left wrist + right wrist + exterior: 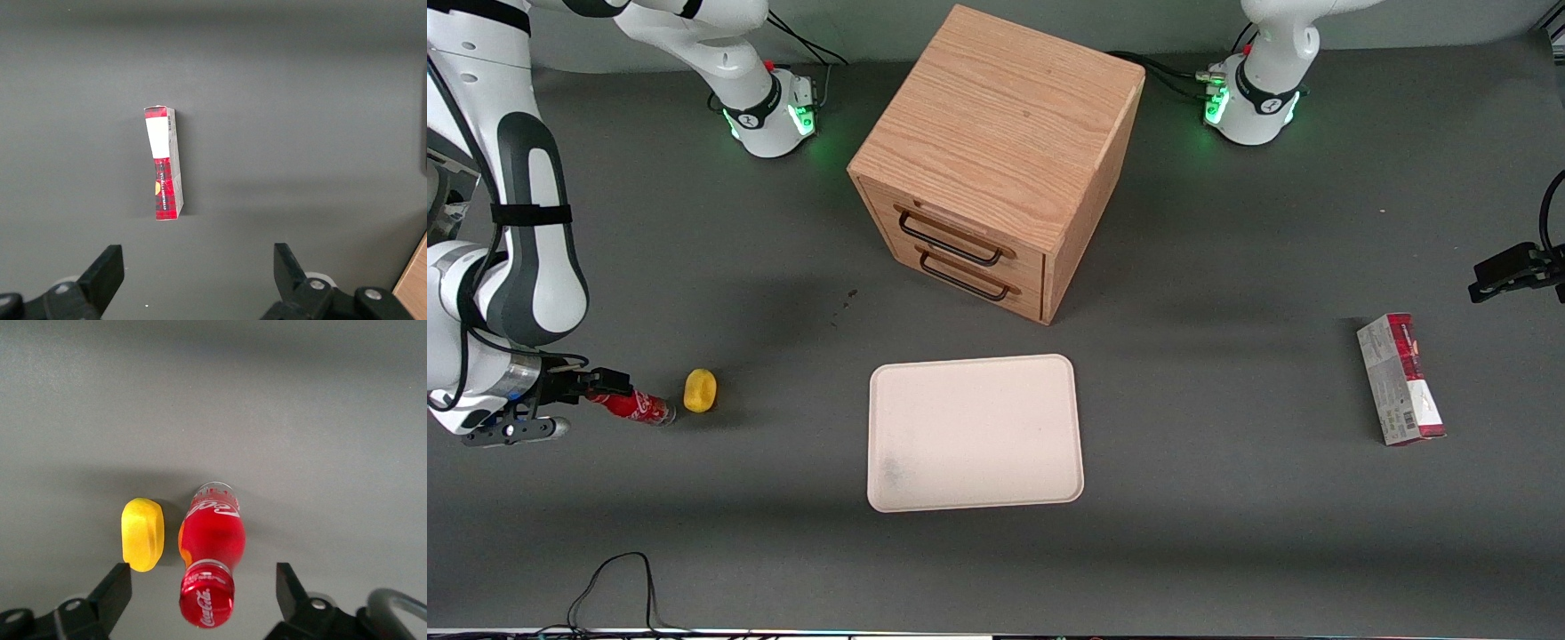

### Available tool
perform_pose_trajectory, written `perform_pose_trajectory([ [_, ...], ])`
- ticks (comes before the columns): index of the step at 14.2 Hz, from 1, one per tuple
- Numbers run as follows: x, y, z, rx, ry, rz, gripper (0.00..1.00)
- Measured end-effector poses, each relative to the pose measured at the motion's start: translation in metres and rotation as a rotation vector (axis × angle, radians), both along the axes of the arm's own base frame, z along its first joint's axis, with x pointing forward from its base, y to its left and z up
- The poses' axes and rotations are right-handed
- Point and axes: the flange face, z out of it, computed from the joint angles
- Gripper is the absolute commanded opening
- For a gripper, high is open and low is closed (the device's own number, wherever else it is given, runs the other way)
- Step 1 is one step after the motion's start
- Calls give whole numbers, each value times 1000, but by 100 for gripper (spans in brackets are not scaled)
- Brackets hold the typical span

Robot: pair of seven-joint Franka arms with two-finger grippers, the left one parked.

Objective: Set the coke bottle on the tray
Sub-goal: 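Close the right gripper on the red Coca-Cola bottle's neck, then lift the bottle and carry it with the right gripper onto the tray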

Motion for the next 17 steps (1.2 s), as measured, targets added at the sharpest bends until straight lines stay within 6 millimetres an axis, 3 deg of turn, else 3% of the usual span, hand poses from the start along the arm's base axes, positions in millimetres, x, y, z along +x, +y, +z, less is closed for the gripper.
perform_pose_trajectory([
  [1, 0, -1, 0, 0, 0, -1, 0],
  [11, -2, -6, 6, 4, 15, 4, 0],
  [13, -1, -4, 29, 18, 48, 11, 0],
  [17, 3, 4, 120, 30, 79, 20, 0],
])
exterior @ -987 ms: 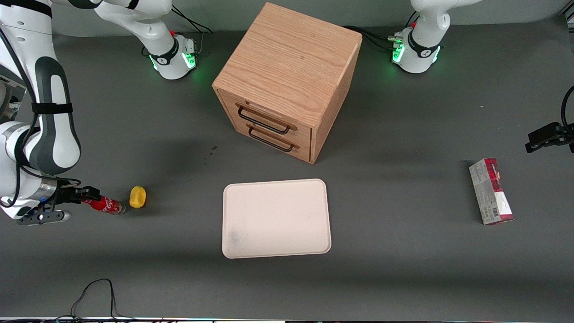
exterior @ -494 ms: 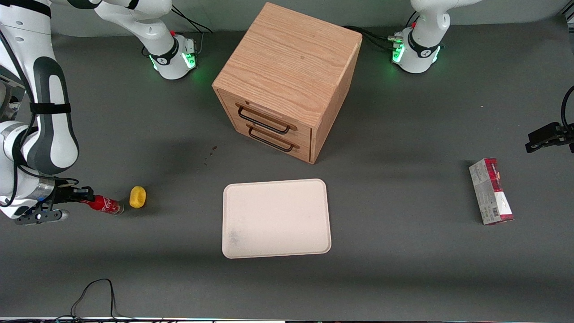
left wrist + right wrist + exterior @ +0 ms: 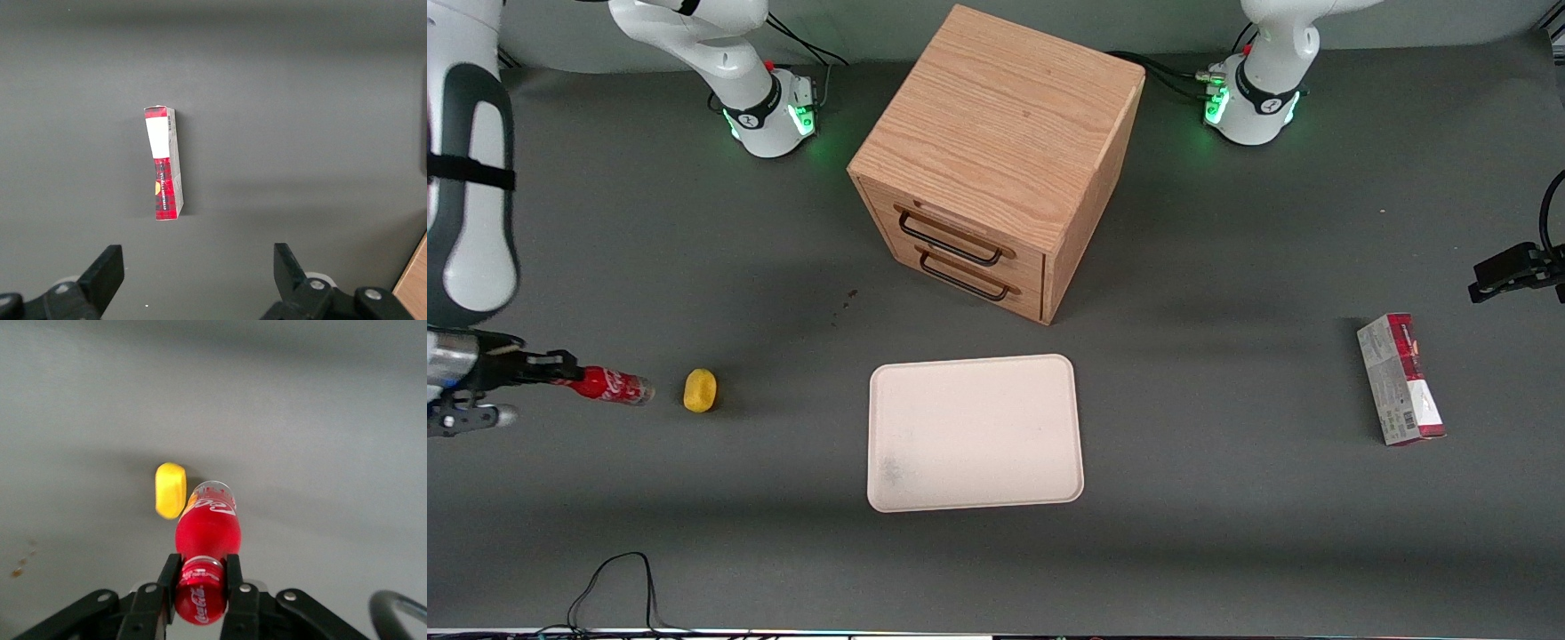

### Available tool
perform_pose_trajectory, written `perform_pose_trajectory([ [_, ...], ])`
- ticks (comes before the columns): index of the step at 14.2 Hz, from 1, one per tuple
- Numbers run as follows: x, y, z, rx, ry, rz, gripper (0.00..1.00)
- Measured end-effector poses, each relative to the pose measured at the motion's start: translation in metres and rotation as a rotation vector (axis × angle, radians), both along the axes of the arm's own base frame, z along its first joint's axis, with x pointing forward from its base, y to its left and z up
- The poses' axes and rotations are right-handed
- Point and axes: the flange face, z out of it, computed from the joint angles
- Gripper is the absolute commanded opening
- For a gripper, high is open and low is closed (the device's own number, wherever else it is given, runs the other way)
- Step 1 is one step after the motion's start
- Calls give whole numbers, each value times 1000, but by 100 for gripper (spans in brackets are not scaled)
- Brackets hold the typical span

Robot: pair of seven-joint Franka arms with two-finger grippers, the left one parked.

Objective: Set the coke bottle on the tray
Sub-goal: 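Lift the bottle and carry it with the right gripper onto the tray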

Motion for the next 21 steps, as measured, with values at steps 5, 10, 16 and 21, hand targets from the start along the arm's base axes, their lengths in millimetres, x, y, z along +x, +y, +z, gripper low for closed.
perform_pose_trajectory([
  [5, -9, 19, 102, 12, 38, -22, 0],
  [10, -17, 43, 144, -9, 59, -39, 0],
  [16, 11, 153, 125, -70, 57, -136, 0],
  [21, 57, 290, 50, -56, -28, -258, 0],
])
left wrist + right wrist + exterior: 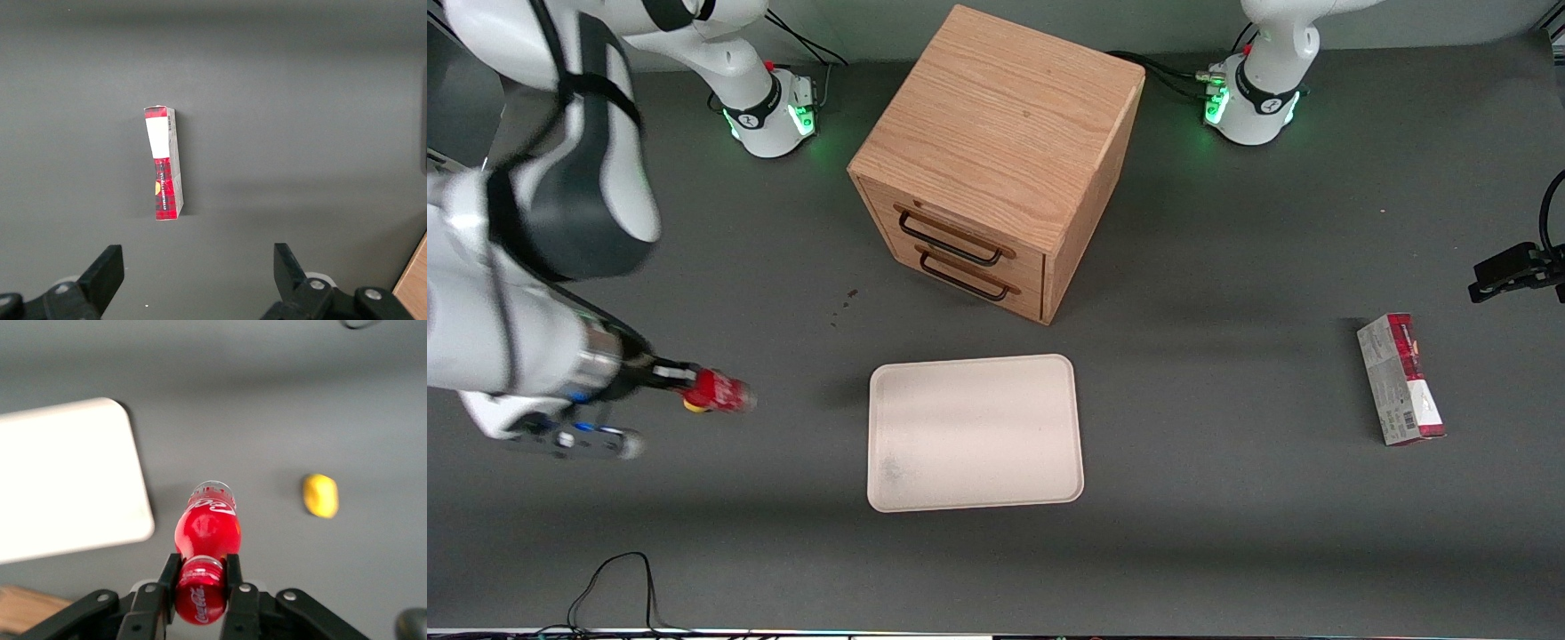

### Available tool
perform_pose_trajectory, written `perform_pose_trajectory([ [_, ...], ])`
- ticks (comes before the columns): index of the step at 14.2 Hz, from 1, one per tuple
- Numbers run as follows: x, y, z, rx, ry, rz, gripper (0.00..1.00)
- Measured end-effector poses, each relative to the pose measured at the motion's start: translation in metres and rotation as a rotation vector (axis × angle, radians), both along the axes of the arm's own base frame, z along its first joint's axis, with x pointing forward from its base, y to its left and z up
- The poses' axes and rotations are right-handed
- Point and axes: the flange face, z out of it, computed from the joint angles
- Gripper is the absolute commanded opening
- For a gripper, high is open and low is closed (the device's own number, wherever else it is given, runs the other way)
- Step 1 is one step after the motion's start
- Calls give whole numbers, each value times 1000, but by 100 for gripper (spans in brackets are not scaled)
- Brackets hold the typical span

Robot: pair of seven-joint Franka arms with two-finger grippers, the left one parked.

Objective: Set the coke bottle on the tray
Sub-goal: 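Lift the bottle and carry it with the right gripper onto the tray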

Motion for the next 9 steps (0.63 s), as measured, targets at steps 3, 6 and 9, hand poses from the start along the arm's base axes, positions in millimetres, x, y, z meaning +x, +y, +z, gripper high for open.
perform_pose_trajectory([
  [3, 19, 41, -46, 43, -55, -36, 0],
  [6, 30, 71, -89, 73, -88, -60, 0],
  [9, 37, 95, -123, 88, -123, -66, 0],
])
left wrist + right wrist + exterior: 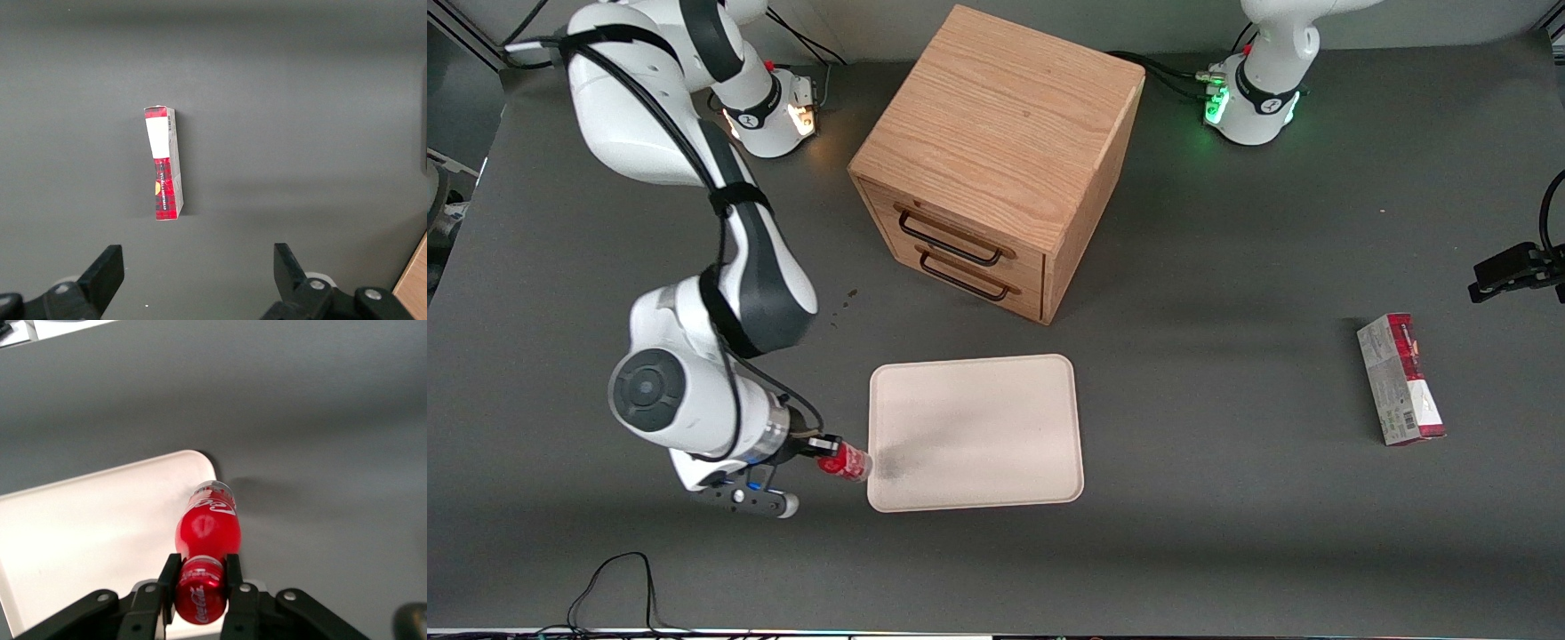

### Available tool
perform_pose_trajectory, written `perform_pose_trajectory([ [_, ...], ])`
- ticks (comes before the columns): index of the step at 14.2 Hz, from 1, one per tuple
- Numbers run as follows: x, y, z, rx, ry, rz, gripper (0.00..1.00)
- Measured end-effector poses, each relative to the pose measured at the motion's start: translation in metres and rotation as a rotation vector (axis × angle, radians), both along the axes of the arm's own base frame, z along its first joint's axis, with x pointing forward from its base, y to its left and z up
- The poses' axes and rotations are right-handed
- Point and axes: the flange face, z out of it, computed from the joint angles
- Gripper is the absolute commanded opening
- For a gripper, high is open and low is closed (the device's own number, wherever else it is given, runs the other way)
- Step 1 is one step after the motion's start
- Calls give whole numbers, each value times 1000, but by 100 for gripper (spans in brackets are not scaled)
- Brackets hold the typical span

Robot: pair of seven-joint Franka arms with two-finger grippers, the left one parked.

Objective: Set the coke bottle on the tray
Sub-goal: 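Lift the bottle and carry it with the right gripper onto the tray, then lower the bottle onto the tray and open the right gripper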

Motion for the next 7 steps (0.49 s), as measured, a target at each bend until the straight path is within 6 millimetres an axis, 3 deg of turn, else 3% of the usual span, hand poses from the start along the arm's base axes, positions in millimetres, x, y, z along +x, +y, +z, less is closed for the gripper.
perform_pose_trajectory([
  [4, -3, 28, -20, 10, -15, -11, 0],
  [7, -5, 38, -33, 6, -10, -2, 0],
])
